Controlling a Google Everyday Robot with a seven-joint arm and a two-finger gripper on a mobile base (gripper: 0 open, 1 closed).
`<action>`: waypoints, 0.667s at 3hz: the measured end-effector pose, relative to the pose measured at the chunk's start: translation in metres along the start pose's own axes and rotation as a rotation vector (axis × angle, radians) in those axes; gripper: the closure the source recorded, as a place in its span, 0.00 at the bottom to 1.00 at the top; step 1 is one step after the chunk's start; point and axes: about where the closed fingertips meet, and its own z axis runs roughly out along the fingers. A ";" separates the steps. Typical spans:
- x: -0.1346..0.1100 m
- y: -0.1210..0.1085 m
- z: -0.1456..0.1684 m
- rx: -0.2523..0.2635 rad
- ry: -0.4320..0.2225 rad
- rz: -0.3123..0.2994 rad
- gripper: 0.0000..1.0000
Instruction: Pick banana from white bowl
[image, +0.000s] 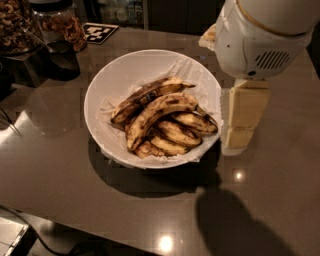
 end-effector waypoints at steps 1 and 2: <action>-0.038 -0.004 0.009 -0.020 -0.011 -0.076 0.00; -0.041 -0.004 -0.003 0.011 -0.016 -0.079 0.00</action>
Offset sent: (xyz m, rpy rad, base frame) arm 0.0022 0.0304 -0.0021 -0.0133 0.0084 0.0603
